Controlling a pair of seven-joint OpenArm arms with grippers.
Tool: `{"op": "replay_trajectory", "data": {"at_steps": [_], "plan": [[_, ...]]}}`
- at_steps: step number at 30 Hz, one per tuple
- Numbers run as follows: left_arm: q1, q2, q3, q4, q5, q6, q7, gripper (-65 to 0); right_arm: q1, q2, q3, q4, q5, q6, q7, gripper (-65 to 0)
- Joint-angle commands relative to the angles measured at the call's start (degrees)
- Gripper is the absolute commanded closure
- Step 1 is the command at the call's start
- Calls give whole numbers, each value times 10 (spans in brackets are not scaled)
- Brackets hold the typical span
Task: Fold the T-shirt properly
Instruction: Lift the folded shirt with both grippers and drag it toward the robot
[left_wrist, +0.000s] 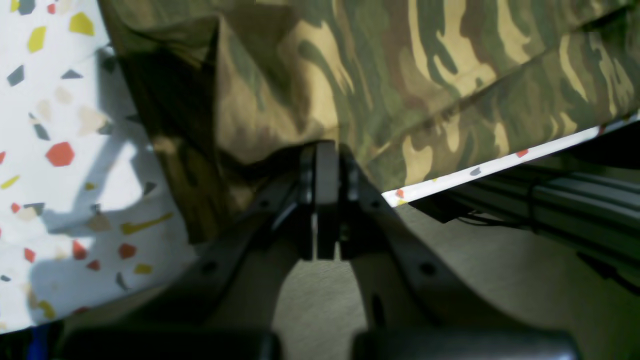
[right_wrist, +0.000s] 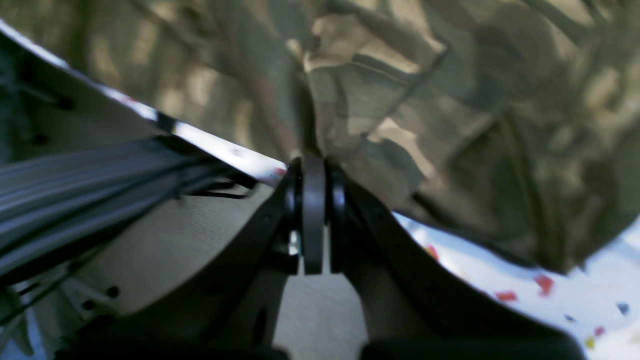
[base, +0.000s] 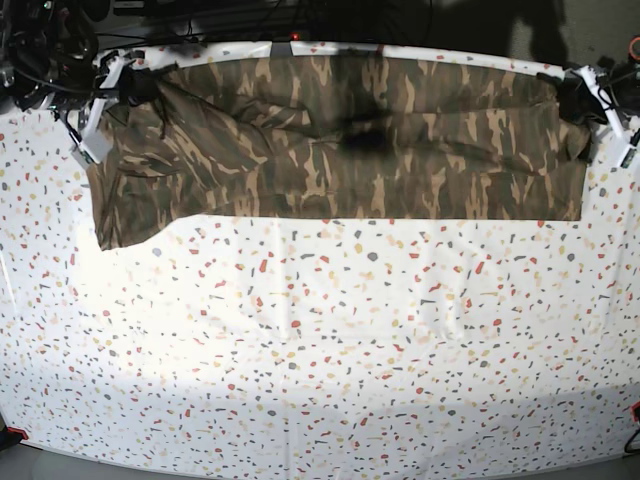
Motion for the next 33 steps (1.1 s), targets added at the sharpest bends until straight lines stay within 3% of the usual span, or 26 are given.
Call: {"op": "replay_trajectory", "data": {"at_steps": [1,8,10,13,16,20,25,28,33], "plan": [[-1,-10,-6,8,-8,-3,1,0,-2,9,5,9,-2,3,5,0],[-1,-10,-6,8,-8,-2,3,0,-2,9,5,9,-17,3,23,0],[-1,-10,-6,8,-8,-2,6,-58,-2,9,5,9,-35,3,23,-13],[-1,-10,-6,8,-8,-3,5,-166,-2,9,5,9,-58,3,24,-176],[-1,-10,-6,8,-8,-3,1,-196,-2,9,5,9,-60,3,24,-255],[-5,-10,-6,9,-8,-3,-21,-196,2,10,5,9,-60,3,31,-255],[-33,-10,-6,15,-9,-2,-62,-196,18,9,28,9,-53,3,141,-255],[-67,-10,-6,15,-5,-3,-75,-196,52,9,42,9,-53,3,155,-255],[-123,-10,-5,12,97,-2,-150,-196,111,6,45,6,-57,3,180,-255]]}}
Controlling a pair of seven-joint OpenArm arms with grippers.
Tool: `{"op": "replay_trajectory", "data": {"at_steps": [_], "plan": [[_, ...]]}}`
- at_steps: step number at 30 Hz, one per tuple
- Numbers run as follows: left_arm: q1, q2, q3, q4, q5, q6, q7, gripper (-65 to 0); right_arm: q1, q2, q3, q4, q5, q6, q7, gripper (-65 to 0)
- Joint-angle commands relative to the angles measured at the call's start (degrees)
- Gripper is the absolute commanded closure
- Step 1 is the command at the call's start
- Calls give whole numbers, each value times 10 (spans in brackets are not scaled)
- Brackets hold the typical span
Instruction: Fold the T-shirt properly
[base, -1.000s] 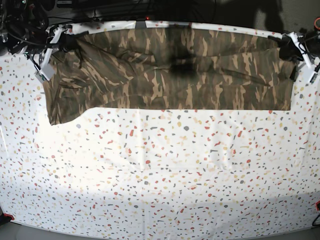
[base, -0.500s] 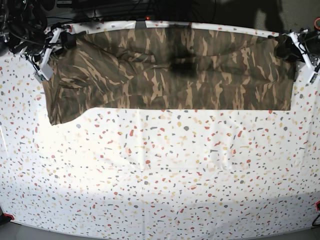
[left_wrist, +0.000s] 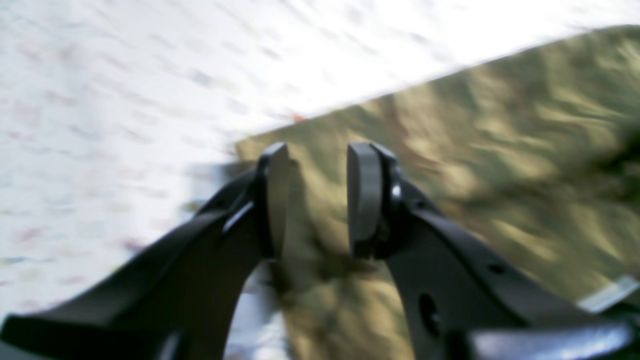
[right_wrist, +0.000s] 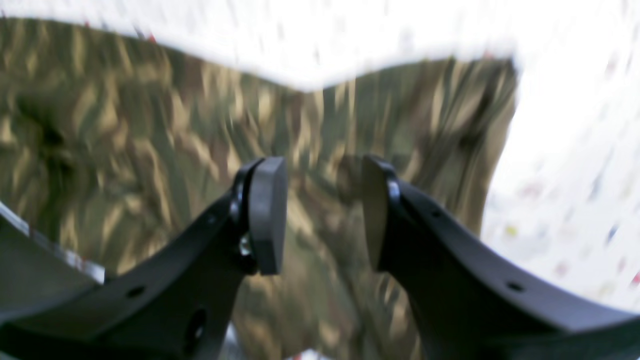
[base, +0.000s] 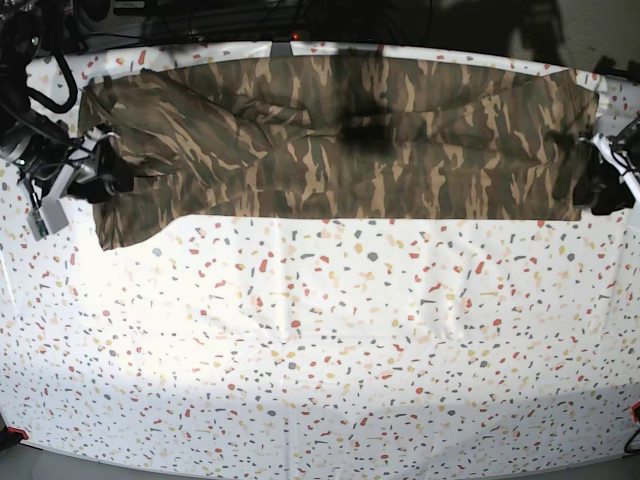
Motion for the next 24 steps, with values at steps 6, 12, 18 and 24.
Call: {"op": "replay_trajectory", "data": {"at_steps": [6,12,18,24], "plan": [[-52,-10,1,-34,21,-5,-18,-234,62,-8,-6,6,-4,3,-14,-255],[-92,-10,107,-118,85,-11,-17,-235,82,20,-95,6,-76,3,-44,-255],[-132,-10,203,-182,80,39,-17,-235,82,-6,-152,-5,-134,3,-16,-255],[-137,-9,209,-195,79,41,-15,-235,82,-43,-152,-64,-188,3,14,-255]]}}
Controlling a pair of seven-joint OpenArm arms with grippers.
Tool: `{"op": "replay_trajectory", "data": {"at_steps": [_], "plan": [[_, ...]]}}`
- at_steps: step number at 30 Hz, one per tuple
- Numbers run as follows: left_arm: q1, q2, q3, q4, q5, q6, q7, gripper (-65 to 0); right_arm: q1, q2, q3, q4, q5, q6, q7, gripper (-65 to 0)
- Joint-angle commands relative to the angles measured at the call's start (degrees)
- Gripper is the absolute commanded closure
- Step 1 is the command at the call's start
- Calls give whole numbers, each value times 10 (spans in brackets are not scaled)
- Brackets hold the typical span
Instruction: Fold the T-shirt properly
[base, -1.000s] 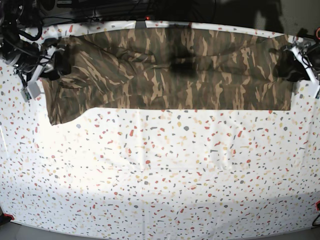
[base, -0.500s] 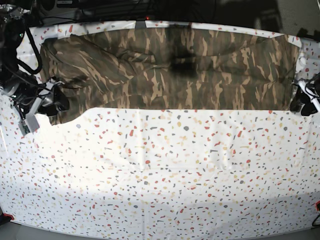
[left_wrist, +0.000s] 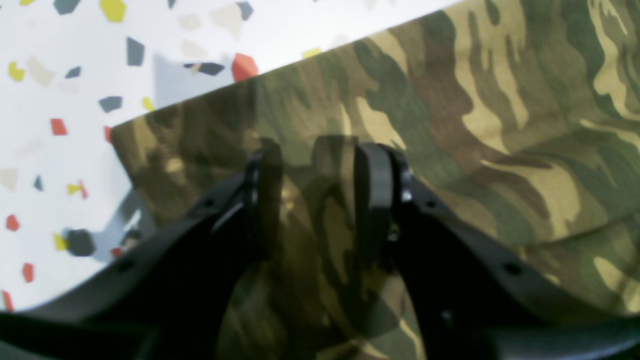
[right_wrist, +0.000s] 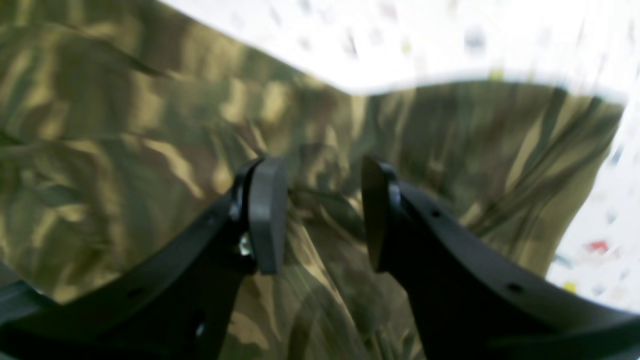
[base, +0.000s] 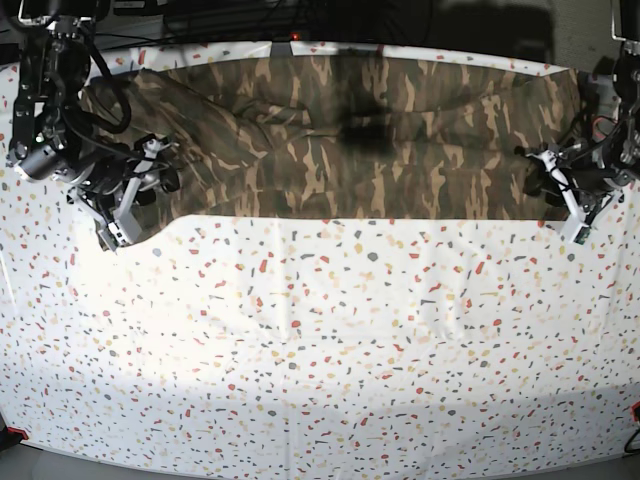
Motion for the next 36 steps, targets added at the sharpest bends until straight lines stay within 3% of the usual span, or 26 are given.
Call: {"op": "replay_trajectory", "data": {"at_steps": [1,6,10,13,16,19,30,36], "plan": [[-7,-10,-4,5,-6,-1,-5,-235,6,5,4,0,-2,3,18,-255],[-10,6,-4,2,-6,7,12,-235,7,3,4,-14,-14,3,40,-255],[-12,7,-4,2,-22,9,59,-235,8,3,4,-14,-14,1,36,-255],[-12,7,-4,2,-25,32,72,-235,8,3,4,-14,-14,-29,37,-255],[-12,7,-4,2,-22,60,54,-235,8,2,4,-18,-15,-37,40,-255],[-9,16,-4,-1,27,83,41,-235,8,2,4,-51,-32,-42,53,-255],[-9,79,-3,-44,129,77,38,-235,9,2,4,-140,-33,-46,72,-255],[-16,96,-3,-98,150,66,8,-235,34,-21,4,-147,-59,-46,80,-255]]}}
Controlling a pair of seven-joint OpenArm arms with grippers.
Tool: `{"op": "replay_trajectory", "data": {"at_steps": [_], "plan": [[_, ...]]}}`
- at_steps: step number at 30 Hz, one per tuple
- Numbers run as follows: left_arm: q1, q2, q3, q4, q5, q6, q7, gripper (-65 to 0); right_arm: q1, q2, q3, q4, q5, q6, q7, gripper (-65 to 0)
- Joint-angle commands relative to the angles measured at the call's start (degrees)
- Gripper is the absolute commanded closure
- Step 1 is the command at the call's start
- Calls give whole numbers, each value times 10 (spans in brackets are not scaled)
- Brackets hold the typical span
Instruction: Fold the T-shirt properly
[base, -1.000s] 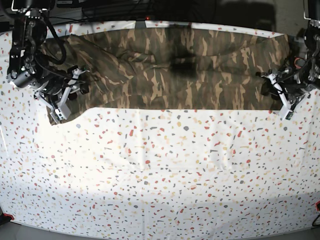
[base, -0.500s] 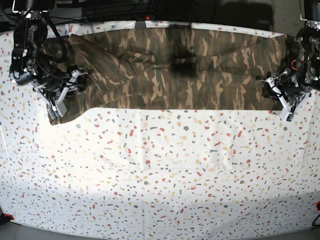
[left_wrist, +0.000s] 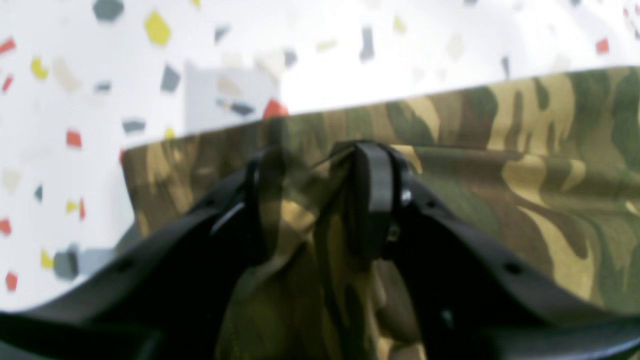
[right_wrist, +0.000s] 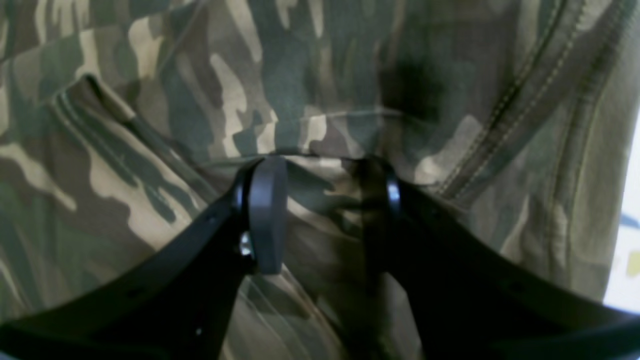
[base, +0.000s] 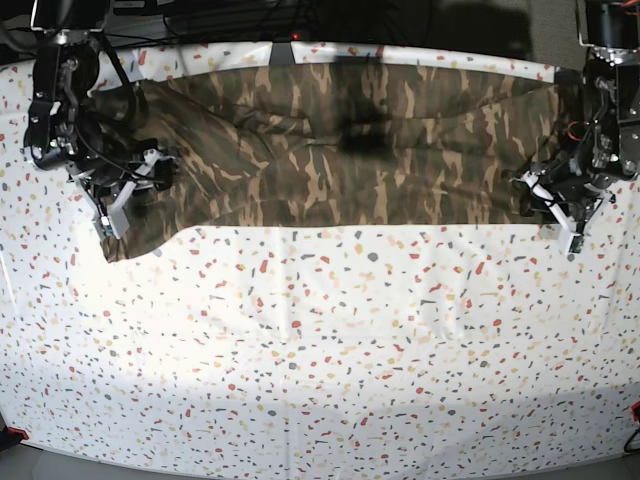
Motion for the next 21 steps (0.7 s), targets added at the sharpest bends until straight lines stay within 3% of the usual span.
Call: {"op": "replay_trajectory", "data": {"at_steps": [1,6,12,16,21], "plan": [[6,7,7,-33,28,4,71,-235,12,0,1,-4,-5,0,0,-254],[-23,8,7,-97,37,4,70,-235,63,-27,1,-77,-19,0,2,-254],[-72,8,7,-161,37,4,66,-235,118,-38,1,-163,-17,0,11,-255],[-80,9,7,-174,37,4,116,-235,122,-41,1,-165,-15,16,10,-254],[-59,9,7,-174,35,4,137,-235,122,-41,1,-165,-15,26,10,-254]]}}
